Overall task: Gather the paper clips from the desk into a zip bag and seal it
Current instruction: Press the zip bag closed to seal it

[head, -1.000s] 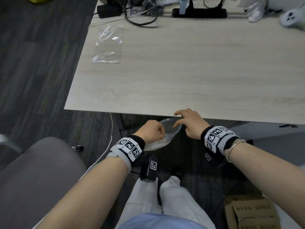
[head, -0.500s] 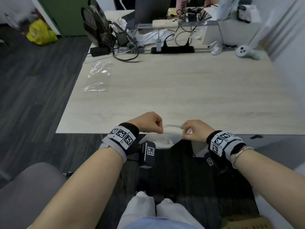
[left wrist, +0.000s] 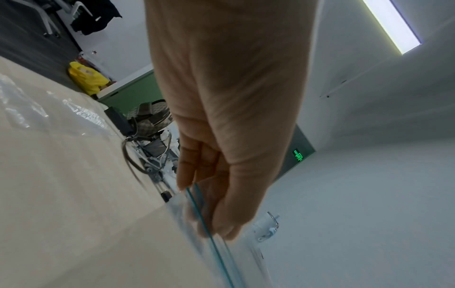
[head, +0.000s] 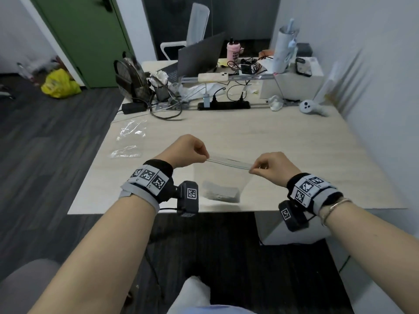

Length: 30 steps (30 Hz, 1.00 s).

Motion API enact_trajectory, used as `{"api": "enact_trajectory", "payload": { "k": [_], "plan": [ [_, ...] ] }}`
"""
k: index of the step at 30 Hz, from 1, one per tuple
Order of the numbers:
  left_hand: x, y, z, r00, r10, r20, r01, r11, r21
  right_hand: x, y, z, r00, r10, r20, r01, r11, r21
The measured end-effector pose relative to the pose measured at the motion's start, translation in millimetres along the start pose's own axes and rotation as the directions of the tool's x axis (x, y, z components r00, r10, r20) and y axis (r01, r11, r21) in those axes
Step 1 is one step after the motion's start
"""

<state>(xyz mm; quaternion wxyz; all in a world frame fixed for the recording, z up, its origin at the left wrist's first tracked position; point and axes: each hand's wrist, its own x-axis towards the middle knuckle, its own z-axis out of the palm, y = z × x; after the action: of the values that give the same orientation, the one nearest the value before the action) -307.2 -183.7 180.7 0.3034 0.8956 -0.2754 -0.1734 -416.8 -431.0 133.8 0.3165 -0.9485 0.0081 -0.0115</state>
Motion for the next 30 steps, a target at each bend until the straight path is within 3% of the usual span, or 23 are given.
{"api": "enact_trajectory", "payload": {
  "k": [6,14,17,24,30],
  "plan": [
    [33,-9,-16,0.937,0.162,-0.31,-0.124,0.983,0.139,45,-4,-16,0.964,-0.141,-0.226,0.155,0.987,0.043],
    [94,-45,-24,0.838,0.252,-0.484,-0.197,0.967,0.163,121,3,-16,0.947,-0.008,-0.322,0.063,0.985,0.158],
    [114,-64,-27,0.866,0.207,-0.456,-0.177,0.978,0.109,145,4,-11,0.959,0.023,-0.282,0.025,0.986,0.166],
    [136,-102,-18,0.97,0.009,-0.244,-0.005,1.0,0.013,172,12,23,0.988,0.101,-0.119,-0.085,0.987,0.14],
    [160,-91,-19,0.998,0.035,-0.049,-0.016,0.94,0.339,187,12,26,0.986,0.143,-0.088,-0.133,0.984,0.117]
  ]
}}
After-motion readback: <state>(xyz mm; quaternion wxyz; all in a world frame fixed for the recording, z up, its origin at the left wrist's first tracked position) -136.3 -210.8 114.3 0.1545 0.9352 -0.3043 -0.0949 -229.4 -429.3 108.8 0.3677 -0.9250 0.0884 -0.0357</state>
